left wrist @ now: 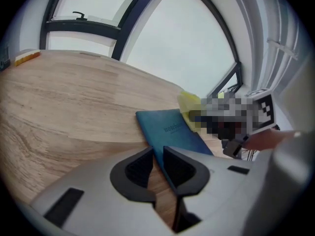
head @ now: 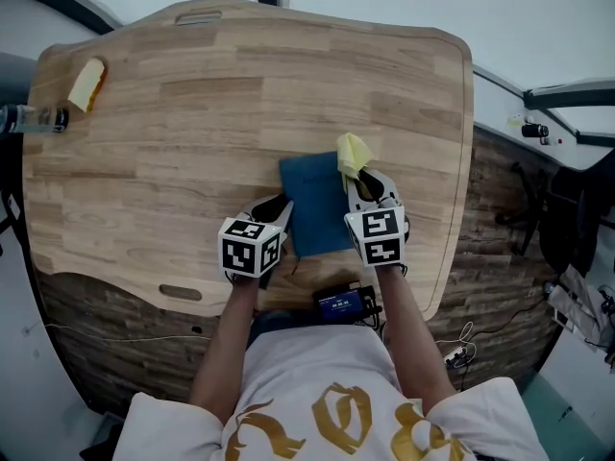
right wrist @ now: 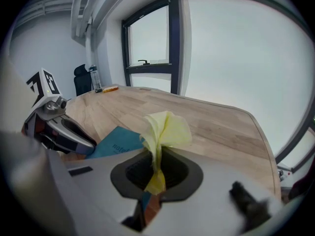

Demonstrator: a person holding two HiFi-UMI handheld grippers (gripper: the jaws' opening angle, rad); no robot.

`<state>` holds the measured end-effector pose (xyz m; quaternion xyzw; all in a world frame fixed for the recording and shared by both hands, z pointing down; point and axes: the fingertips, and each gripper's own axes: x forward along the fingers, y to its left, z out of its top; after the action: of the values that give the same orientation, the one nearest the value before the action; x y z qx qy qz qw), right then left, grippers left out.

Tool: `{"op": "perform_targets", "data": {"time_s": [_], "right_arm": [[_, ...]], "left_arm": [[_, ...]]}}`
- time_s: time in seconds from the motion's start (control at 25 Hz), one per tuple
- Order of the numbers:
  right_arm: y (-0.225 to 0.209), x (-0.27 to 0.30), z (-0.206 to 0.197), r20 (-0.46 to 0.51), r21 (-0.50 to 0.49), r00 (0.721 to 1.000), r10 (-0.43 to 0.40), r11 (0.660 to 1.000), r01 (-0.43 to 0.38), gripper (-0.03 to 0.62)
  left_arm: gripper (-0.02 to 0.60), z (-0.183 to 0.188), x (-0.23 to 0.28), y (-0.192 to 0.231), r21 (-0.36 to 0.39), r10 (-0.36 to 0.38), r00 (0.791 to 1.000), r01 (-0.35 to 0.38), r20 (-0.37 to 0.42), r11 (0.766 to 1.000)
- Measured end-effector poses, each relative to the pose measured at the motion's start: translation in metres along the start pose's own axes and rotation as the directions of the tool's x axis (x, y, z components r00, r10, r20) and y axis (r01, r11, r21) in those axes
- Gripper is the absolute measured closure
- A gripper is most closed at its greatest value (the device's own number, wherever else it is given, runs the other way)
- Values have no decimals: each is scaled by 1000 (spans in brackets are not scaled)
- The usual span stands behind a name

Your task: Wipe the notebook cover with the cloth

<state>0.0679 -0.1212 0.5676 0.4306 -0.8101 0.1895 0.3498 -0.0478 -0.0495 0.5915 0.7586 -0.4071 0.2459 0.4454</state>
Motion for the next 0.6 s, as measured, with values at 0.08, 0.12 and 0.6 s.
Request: {"op": "perform_targets", "data": {"time_s": [0.08, 0.12, 0.6], "right_arm": [[1, 4, -2, -18, -7, 1000, 5, 1000, -5, 556], [1, 6, -3, -25, -11, 1000, 7, 1000, -7, 556], [2, 15, -9, -88, -7, 996, 11, 1000, -12, 556]], "left_arm": [[508, 0, 1, 0, -12, -9, 1000, 9, -8, 1000], [508, 0, 1, 1, -17, -14, 1000, 14, -11, 1000], [518, 0, 3, 1, -70, -65, 997, 62, -44, 996]]}}
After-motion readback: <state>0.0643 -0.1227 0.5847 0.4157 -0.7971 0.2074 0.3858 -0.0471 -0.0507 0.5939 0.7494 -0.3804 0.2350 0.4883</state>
